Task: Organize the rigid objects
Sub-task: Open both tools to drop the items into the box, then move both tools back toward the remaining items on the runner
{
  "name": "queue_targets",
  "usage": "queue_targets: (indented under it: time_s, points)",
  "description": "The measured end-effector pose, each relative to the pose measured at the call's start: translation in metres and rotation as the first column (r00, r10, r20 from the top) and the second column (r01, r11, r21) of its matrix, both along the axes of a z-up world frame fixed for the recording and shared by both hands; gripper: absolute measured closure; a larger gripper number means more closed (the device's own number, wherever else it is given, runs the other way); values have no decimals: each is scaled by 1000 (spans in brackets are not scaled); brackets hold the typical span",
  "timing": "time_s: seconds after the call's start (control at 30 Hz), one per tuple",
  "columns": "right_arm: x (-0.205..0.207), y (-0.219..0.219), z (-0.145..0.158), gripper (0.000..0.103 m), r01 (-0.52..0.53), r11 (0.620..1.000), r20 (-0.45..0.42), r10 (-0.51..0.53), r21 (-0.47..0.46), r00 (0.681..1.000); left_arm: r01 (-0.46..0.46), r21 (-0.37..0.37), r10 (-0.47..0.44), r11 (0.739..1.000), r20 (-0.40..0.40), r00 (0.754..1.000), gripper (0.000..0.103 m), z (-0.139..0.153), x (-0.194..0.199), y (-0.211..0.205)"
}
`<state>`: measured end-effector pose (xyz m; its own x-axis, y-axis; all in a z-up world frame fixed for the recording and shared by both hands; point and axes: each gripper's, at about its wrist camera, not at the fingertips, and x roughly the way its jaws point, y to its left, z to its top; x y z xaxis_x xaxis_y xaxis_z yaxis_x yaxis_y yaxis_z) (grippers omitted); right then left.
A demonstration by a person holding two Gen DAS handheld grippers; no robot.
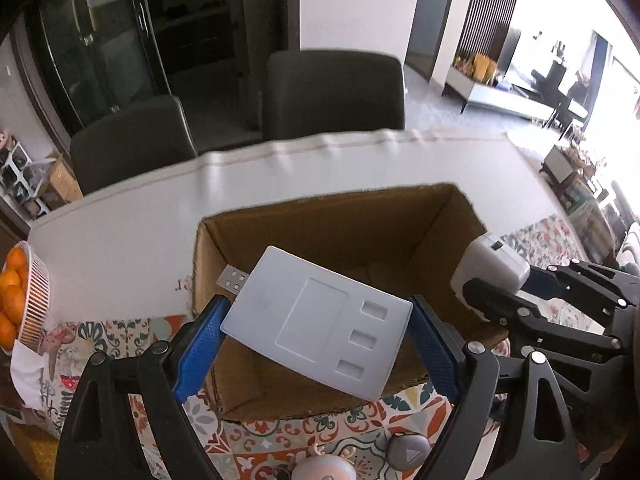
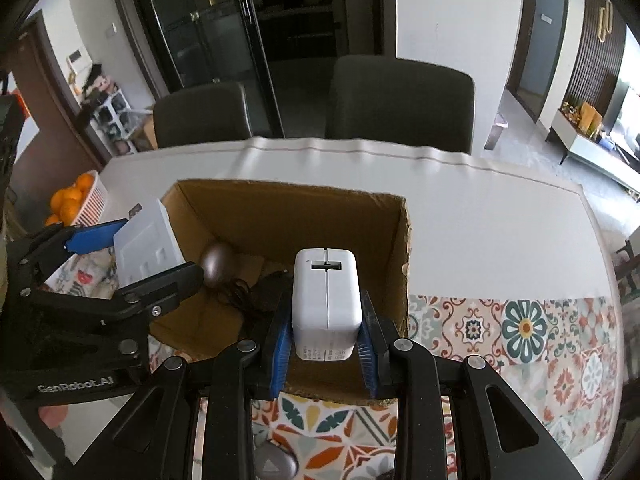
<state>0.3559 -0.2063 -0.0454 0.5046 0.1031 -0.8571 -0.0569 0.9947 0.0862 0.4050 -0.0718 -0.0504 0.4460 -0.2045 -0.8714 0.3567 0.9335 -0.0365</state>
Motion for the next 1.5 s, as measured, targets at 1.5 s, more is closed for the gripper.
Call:
queue_targets:
  time_s: [1.5]
  points:
    - [-139, 35, 26, 33, 78, 996, 239, -64, -52, 969, -153, 30, 141, 988, 243, 960, 3, 22, -153, 63]
